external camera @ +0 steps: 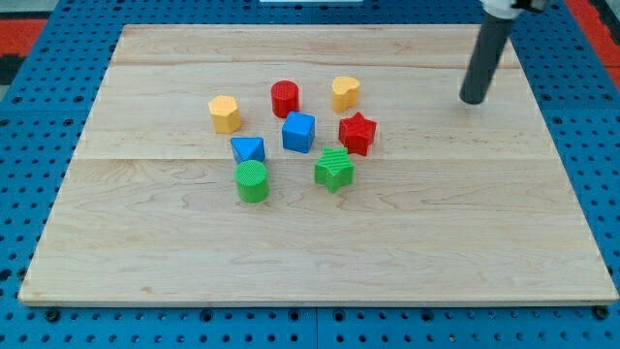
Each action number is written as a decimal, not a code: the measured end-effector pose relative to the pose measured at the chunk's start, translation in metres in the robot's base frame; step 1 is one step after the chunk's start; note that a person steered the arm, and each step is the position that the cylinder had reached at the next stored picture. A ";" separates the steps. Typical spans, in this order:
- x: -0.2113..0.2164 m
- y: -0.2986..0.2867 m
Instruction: Move the red star into the red circle
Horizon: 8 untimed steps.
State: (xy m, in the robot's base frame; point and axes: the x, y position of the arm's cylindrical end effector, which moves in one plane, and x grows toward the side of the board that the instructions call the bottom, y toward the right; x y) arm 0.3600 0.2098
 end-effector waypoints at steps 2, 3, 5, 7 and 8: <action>0.083 -0.035; 0.090 -0.098; 0.044 -0.148; 0.017 -0.277; -0.006 -0.338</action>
State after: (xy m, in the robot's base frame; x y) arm 0.3542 -0.1284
